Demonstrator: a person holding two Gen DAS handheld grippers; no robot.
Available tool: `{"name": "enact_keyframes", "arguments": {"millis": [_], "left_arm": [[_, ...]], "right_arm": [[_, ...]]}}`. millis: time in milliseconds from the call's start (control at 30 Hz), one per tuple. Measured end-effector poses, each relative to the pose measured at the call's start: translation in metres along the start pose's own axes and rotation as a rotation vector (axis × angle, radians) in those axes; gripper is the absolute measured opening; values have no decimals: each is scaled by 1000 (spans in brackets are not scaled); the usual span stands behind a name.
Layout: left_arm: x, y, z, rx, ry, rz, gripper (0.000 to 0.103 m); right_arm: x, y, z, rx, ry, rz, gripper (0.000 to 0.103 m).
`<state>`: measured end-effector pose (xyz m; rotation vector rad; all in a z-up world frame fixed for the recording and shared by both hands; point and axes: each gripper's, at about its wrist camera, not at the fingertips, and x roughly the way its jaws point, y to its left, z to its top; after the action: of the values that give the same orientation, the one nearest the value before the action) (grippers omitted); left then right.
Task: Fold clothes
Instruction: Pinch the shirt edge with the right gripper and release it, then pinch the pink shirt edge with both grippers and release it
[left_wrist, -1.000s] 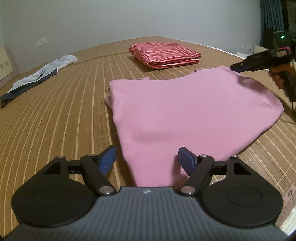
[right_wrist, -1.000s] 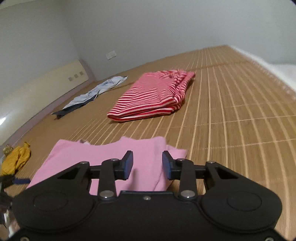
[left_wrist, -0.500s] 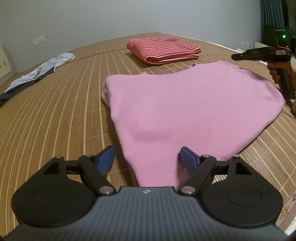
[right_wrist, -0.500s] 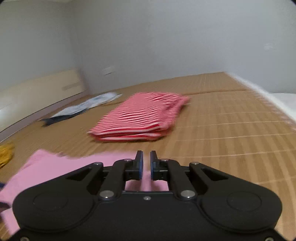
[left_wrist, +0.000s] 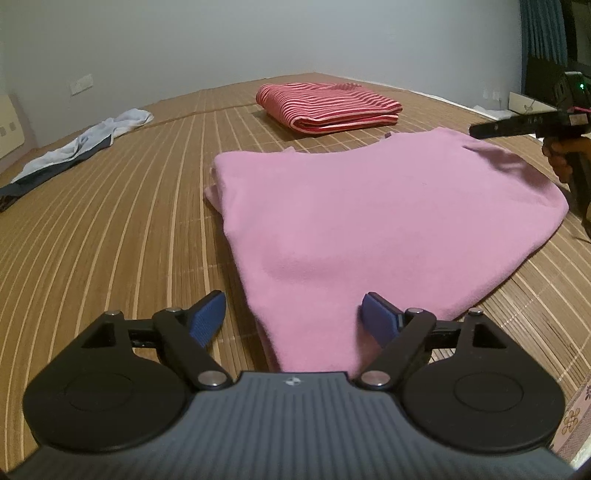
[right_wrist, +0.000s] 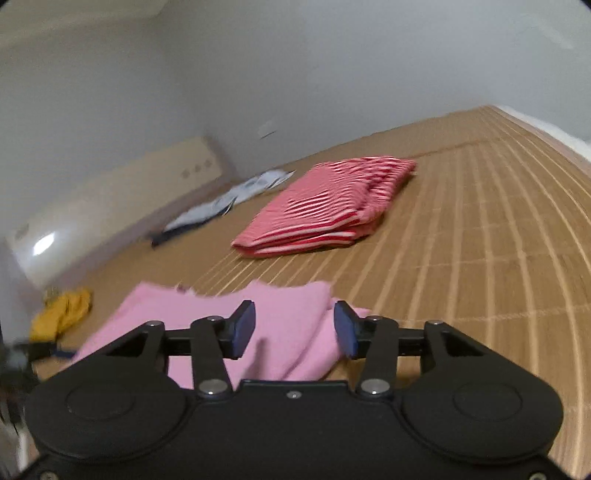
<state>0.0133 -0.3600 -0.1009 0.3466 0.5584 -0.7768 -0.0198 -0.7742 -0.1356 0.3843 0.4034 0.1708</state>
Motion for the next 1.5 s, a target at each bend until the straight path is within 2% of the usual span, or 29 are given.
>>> {"name": "enact_keyframes", "arguments": {"millis": [33,100,167,200,300,400,433,500,567,633,700,800,933,967,1000,1033,1167,1233,1367,1433,1500], "left_arm": [[1,0,0,-2,1,0,85],[1,0,0,-5,0,0,86],[2,-1,0,-6,-1,0,86],[2,-1,-1,-10,-1,-2,86],[3,1,-2,-29,-1,-9,87],[4,1,-2,-30,-1,-9,87],[4,1,-2,-29,-2,-9,87],[4,1,-2,-31,-3,-10,87],[4,1,-2,-27,-3,-8,87],[4,0,-2,-24,-4,-6,87],[4,0,-1,-24,-4,-5,87],[3,0,-2,-22,-6,-4,87],[3,0,-2,-20,-5,-5,87],[3,0,-1,-20,-5,-5,87],[3,0,-2,-20,-6,-5,87],[3,0,-2,-20,-6,-5,87],[3,1,-1,-19,-6,-5,87],[2,-1,0,-7,-9,2,87],[-5,-5,4,27,-57,35,87],[-8,-5,6,20,-85,35,87],[-11,-3,7,4,-105,36,87]], "right_arm": [[3,6,0,-35,16,-8,46],[12,18,-3,-95,61,-21,28],[19,28,-7,-148,103,-28,15],[17,31,-8,-175,102,10,12],[10,43,-10,-258,92,112,15],[13,44,-11,-267,98,125,26],[12,41,-10,-245,75,105,28],[3,33,-6,-192,14,47,42],[-5,23,-3,-119,-46,-71,50],[-5,14,-3,-66,-44,-86,48],[0,15,-2,-69,-29,-80,45],[13,22,0,-96,4,-77,45],[29,38,-4,-183,74,-153,45],[28,41,-5,-205,70,-153,38],[27,44,-6,-219,62,-145,17],[24,43,-6,-227,58,-133,6],[16,49,-6,-232,35,2,6],[16,49,-5,-222,18,-9,6],[-3,36,1,-145,-111,-106,4],[-13,27,5,-102,-125,-98,3],[-17,22,6,-93,-122,-148,3]]}}
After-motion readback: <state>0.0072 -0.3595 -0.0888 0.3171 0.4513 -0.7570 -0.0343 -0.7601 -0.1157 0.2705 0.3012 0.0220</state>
